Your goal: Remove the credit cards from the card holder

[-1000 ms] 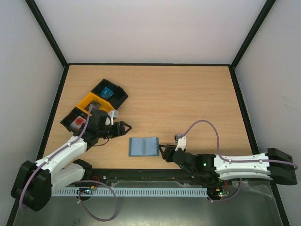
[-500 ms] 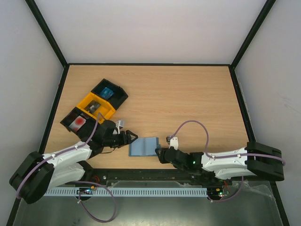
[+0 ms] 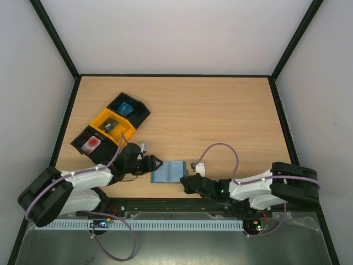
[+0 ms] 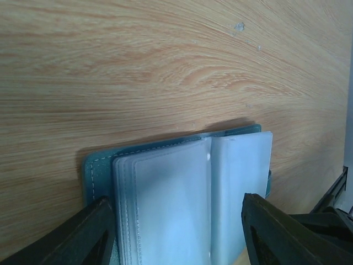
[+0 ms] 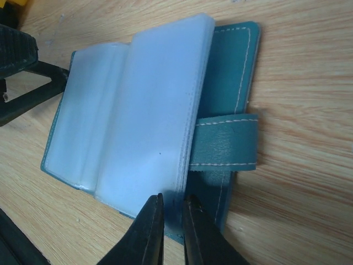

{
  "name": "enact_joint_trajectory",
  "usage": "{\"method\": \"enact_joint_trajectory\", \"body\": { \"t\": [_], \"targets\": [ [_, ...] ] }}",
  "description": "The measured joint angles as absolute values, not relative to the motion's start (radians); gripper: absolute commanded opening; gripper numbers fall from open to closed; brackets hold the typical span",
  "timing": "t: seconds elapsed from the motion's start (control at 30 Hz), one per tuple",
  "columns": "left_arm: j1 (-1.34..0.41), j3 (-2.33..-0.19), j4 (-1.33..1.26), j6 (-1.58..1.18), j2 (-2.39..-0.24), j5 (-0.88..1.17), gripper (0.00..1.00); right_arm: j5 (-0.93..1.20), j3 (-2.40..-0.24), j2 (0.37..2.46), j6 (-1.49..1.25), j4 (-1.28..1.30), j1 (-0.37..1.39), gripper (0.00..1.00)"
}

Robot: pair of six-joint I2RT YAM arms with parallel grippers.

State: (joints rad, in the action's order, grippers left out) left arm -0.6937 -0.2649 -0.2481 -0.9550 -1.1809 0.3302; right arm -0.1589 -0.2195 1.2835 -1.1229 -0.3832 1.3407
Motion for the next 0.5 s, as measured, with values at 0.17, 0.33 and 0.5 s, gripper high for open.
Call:
{"method": "enact_joint_trajectory", "body": {
  "t": [0.17, 0.33, 0.5],
  "targets": [
    [-0.714, -0.262, -0.303, -0.969, -1.219, 0.292, 0.48, -0.152, -0.215, 1.315, -1.135, -0.436, 1.340, 0.08],
    [-0.753, -0.262, -0.346, -0.992, -1.255, 0.267, 0.42, -0.147, -0.209, 1.319, -1.140, -0.455, 1.339, 0.07],
    [-0.798, -0.262, -0.362, -1.029, -1.258, 0.270, 0.36, -0.147, -0.200, 1.325, -1.148, -0.481, 1.339, 0.07]
  ]
}}
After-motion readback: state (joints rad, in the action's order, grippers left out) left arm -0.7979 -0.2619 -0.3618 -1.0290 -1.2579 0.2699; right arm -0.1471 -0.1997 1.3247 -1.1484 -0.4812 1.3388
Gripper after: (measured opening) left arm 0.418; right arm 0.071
